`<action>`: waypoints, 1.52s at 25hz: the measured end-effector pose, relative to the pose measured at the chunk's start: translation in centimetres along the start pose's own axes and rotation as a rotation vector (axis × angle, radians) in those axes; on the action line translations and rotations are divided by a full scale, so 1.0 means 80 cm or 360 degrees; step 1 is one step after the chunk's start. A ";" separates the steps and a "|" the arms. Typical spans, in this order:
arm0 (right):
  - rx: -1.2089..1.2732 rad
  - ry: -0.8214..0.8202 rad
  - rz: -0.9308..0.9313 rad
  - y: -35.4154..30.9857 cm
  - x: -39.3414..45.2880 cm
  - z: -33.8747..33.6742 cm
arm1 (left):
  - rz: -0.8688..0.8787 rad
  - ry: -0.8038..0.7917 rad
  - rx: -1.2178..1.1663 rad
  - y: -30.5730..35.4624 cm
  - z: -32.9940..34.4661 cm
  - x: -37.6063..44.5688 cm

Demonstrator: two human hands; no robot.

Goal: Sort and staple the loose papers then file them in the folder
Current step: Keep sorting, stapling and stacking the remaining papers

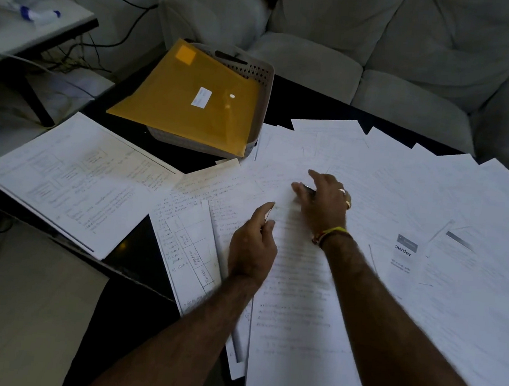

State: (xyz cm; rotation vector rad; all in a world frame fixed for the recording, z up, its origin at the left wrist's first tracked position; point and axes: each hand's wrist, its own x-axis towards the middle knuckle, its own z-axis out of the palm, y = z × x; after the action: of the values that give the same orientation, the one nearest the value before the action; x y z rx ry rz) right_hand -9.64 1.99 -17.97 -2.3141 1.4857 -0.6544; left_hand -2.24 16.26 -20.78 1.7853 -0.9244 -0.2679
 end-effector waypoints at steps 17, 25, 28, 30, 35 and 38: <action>0.0010 0.0095 0.0285 -0.048 -0.115 -0.080 | -0.0276 0.0453 -0.0543 0.076 -0.067 0.038; 0.0768 -0.0530 0.0412 -0.078 -0.117 -0.116 | -0.0742 0.1074 -0.0532 0.004 -0.218 0.101; 0.0739 -0.0473 0.0228 -0.136 -0.103 -0.083 | -0.0869 0.1088 -0.0454 -0.028 -0.244 0.090; 0.0818 -0.0512 0.0120 -0.182 -0.085 -0.049 | -0.0946 0.1164 -0.0438 -0.044 -0.264 0.084; 0.0887 -0.0612 0.0084 -0.268 -0.048 0.054 | -0.1107 0.1289 -0.0230 -0.112 -0.323 0.114; 0.0813 -0.0548 0.0171 -0.295 -0.044 0.101 | -0.1204 0.1235 -0.0183 -0.139 -0.339 0.128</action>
State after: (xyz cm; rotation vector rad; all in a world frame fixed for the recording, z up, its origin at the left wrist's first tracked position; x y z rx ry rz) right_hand 11.50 15.08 -13.95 -1.8309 1.1184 -0.5009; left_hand 25.41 29.79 -16.76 1.8369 0.3236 -0.0728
